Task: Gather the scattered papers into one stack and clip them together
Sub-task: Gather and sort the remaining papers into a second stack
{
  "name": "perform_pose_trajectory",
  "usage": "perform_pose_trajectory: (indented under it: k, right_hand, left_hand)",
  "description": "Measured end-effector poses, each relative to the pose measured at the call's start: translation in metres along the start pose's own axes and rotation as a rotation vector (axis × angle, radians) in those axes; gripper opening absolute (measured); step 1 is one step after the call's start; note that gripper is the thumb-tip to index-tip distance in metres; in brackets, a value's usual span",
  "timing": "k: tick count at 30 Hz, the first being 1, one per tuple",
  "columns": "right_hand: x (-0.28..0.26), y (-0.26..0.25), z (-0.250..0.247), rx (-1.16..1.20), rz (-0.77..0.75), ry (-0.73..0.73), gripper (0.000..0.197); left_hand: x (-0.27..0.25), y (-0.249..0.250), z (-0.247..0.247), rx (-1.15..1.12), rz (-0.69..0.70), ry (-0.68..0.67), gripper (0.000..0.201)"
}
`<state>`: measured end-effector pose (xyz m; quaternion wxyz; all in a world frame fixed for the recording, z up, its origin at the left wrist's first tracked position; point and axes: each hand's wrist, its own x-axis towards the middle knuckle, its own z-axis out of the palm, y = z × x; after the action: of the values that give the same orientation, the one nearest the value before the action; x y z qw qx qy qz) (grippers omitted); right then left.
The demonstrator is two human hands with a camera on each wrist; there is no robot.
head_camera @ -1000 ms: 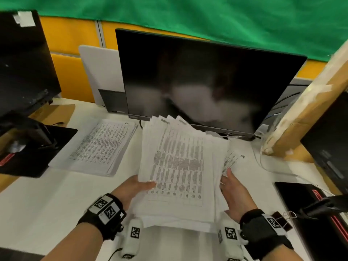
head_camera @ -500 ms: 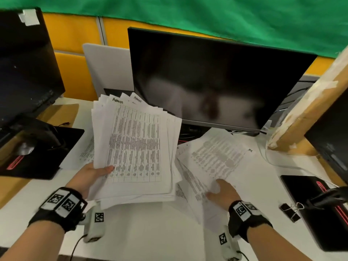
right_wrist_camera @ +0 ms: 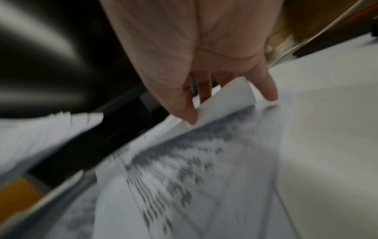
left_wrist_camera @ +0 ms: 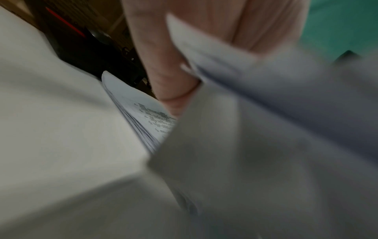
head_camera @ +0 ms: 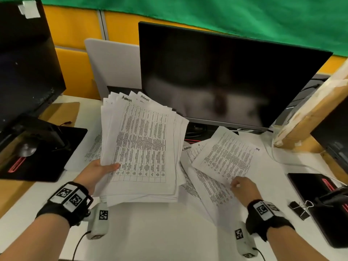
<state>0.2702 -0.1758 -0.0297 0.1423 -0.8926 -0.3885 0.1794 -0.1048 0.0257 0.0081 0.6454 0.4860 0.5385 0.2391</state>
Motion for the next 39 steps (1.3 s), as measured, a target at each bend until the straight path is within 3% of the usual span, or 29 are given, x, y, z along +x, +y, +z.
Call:
perform_pose_trajectory:
  k: [2, 4, 8, 10, 12, 14, 16, 19, 25, 28, 32, 34, 39]
  right_hand:
    - [-0.003, 0.002, -0.016, 0.1, -0.051, -0.017, 0.024]
    - [-0.006, 0.001, -0.027, 0.091, -0.083, -0.155, 0.026]
    - [-0.011, -0.002, -0.033, -0.251, -0.029, -0.507, 0.016]
    - [-0.012, -0.008, -0.035, -0.321, 0.035, -0.58, 0.017]
    - [-0.007, -0.013, -0.037, -0.252, 0.099, -0.524, 0.029]
    - [-0.002, -0.012, -0.034, -0.108, 0.16, -0.325, 0.037]
    - [0.002, -0.001, -0.021, -0.043, 0.275, -0.122, 0.072]
    - [-0.001, 0.012, -0.001, -0.139, 0.373, -0.105, 0.095]
    - [0.0, 0.021, -0.017, -0.202, 0.478, -0.207, 0.08]
    - [0.005, 0.028, -0.014, -0.169, 0.421, -0.151, 0.085]
    - [0.004, 0.028, -0.01, -0.019, 0.418, -0.165, 0.074]
    - [0.006, 0.025, -0.011, -0.085, 0.434, -0.171, 0.067]
    - [0.017, 0.027, -0.014, -0.161, 0.436, -0.068, 0.062]
  left_hand:
    - [0.001, -0.001, 0.0, 0.001, -0.007, -0.005, 0.012]
    - [0.003, -0.002, 0.004, 0.004, -0.015, -0.011, 0.016]
    - [0.008, -0.004, 0.014, -0.006, -0.021, -0.033, 0.029]
    - [0.01, -0.004, 0.016, 0.001, -0.019, -0.033, 0.032]
    - [0.011, -0.004, 0.017, 0.005, -0.016, -0.042, 0.026]
    - [0.011, -0.003, 0.018, 0.004, -0.013, -0.046, 0.021]
    - [0.012, -0.004, 0.016, 0.021, -0.007, -0.033, 0.028]
    - [0.014, -0.005, 0.009, 0.039, -0.013, -0.013, 0.033]
    - [0.014, -0.007, -0.009, 0.048, -0.024, 0.014, 0.033]
    - [0.015, -0.008, -0.014, 0.052, -0.031, 0.018, 0.035]
    - [0.017, -0.009, -0.015, 0.04, -0.032, 0.017, 0.032]
    - [0.018, -0.01, -0.014, 0.039, -0.025, 0.004, 0.034]
    - [0.016, -0.008, -0.011, 0.035, -0.002, -0.041, 0.015]
